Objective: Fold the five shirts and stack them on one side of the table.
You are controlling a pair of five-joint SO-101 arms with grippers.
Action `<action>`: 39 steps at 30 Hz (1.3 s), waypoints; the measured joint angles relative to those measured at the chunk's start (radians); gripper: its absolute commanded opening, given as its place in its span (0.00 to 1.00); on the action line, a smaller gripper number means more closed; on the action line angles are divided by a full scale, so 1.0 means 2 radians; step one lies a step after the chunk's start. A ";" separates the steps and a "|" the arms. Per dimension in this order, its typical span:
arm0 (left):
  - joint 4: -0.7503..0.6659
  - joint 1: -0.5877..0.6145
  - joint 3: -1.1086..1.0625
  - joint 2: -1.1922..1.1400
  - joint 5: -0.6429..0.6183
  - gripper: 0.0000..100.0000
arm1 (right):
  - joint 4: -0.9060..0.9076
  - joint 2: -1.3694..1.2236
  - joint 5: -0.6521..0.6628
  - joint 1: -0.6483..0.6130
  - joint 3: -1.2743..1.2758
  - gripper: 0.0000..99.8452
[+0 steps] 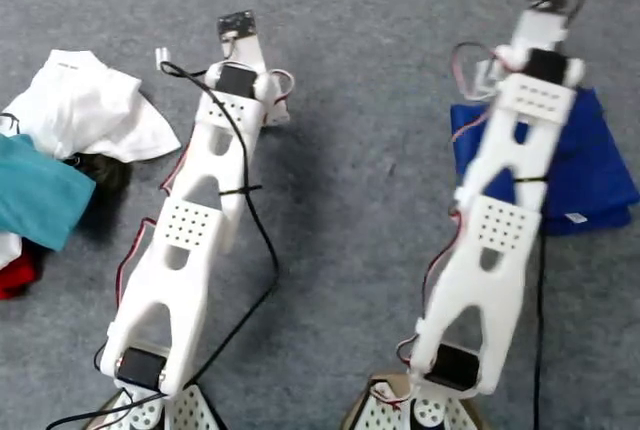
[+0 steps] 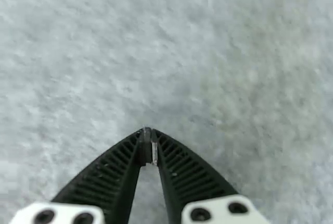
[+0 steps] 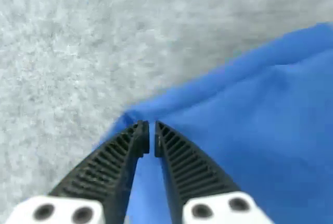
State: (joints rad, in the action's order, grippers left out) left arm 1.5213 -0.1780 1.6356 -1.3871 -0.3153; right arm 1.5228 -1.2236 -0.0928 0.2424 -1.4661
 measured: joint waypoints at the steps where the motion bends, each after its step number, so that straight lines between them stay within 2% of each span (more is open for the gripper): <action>1: -0.003 0.004 0.000 0.000 0.000 0.02 | -0.007 -0.008 -0.002 -0.010 0.005 0.03; 4: -0.006 0.008 0.000 0.000 0.000 0.02 | -0.043 -0.046 -0.008 -0.036 0.005 0.03; 9: -0.006 0.007 0.000 0.000 0.000 0.02 | -0.137 -0.079 -0.008 -0.040 0.005 0.03; 12: -0.006 0.007 0.000 0.000 0.000 0.02 | -0.140 -0.078 -0.008 -0.041 -0.005 0.03; 16: -0.006 0.007 0.000 0.000 0.000 0.02 | -0.083 -0.061 -0.008 -0.046 -0.058 0.03; 24: -0.004 0.009 0.000 0.002 0.001 0.02 | 0.104 0.106 -0.008 -0.048 -0.077 0.03; 30: 0.069 0.099 0.000 0.089 0.002 0.02 | 0.124 0.245 0.023 -0.066 -0.016 0.03; 33: 0.107 0.153 0.000 0.158 0.008 0.02 | 0.124 0.323 0.028 -0.101 0.072 0.03; 39: 0.114 0.292 -0.006 0.295 0.040 0.02 | 0.124 0.466 0.030 -0.147 0.299 0.03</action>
State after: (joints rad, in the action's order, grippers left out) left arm 1.7499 0.4066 1.6233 -0.7979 -0.2355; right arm 1.7714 -0.2923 -0.0330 -0.0522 -0.8677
